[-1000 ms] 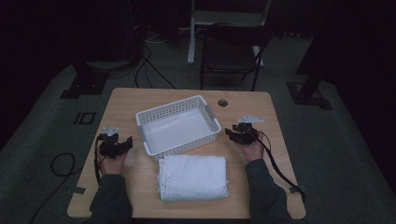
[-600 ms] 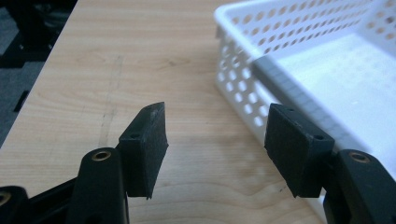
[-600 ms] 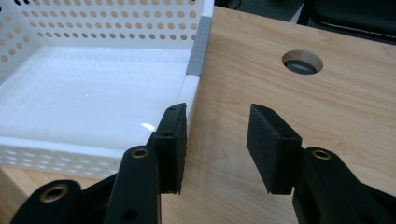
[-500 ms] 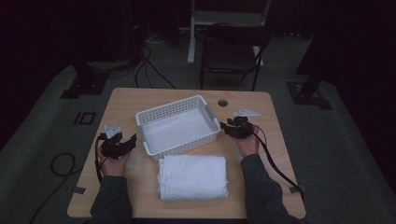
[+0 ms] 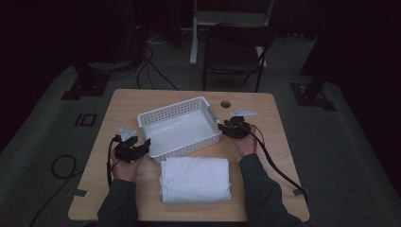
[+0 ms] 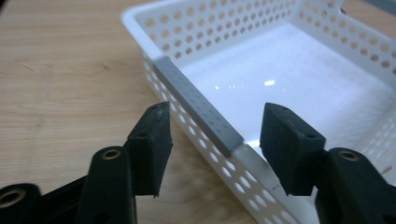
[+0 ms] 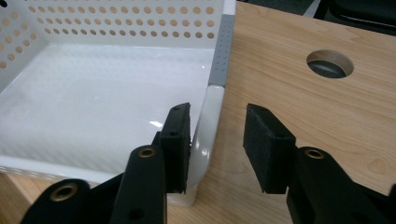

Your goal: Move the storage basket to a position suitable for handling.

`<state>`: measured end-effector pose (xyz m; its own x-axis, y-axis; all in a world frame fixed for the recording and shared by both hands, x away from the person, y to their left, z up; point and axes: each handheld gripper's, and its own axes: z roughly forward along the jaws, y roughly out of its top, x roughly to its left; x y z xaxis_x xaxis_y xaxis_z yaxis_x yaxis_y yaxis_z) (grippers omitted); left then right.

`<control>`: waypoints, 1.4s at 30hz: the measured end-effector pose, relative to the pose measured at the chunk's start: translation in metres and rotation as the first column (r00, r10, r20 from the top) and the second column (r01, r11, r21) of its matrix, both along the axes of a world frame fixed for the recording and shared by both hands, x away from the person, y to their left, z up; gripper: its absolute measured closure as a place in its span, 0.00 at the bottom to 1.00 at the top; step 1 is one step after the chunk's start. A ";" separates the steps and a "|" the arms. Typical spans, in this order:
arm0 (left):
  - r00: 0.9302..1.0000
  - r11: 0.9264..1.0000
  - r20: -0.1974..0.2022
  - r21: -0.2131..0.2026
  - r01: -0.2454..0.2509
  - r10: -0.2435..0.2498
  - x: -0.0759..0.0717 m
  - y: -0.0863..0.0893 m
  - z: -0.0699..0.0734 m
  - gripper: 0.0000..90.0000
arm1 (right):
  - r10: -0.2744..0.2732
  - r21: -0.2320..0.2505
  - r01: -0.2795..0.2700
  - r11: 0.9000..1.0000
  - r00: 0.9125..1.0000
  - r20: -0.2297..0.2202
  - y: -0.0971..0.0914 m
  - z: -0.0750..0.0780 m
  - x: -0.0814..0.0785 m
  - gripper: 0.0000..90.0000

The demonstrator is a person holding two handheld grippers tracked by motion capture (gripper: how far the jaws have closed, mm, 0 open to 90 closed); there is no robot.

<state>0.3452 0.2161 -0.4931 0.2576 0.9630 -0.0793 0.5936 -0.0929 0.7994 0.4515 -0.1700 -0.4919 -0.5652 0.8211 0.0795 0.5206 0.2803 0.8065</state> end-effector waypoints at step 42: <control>0.986 0.986 0.002 -0.028 0.164 -0.164 -0.042 -0.030 0.006 0.41 | -0.131 -0.025 0.130 0.991 0.991 -0.036 -0.008 -0.008 0.001 0.79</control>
